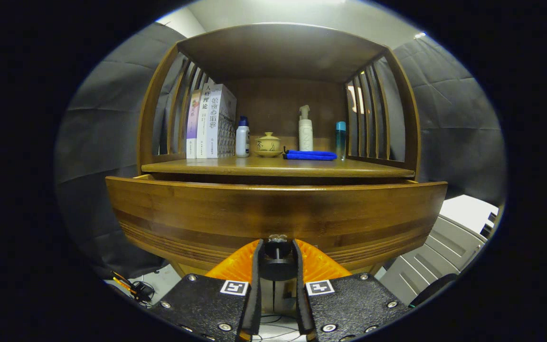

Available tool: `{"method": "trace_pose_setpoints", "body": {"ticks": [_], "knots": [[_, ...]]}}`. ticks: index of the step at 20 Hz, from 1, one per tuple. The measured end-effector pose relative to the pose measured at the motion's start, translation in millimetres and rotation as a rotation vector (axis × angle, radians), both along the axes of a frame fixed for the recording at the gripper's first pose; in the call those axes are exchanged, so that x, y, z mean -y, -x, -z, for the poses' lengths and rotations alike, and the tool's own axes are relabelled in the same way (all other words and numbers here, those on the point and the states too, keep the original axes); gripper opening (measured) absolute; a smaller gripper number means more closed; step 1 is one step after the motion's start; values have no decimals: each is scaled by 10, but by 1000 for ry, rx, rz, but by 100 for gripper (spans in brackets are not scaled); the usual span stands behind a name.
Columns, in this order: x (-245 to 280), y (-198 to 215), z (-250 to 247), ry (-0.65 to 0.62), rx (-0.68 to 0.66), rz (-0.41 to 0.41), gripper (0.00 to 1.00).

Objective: Pull open the drawer, take out the items inside it, and place them on the countertop above the cabinet.

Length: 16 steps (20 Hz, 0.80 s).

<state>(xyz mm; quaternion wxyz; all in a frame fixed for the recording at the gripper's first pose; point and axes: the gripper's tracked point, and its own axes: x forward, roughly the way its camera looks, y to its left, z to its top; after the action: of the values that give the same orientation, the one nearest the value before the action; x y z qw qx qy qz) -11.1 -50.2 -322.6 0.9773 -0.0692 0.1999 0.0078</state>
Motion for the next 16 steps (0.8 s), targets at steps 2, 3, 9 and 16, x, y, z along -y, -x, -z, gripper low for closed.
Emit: {"method": "trace_pose_setpoints", "body": {"ticks": [2, 3, 9, 16], "knots": [[-12, 142, -16, 10, 15, -10, 30], [-26, 212, -26, 24, 21, -19, 30], [-15, 513, -69, 3, -2, -7, 30], [-66, 877, -118, -11, -34, -17, 32]]}}
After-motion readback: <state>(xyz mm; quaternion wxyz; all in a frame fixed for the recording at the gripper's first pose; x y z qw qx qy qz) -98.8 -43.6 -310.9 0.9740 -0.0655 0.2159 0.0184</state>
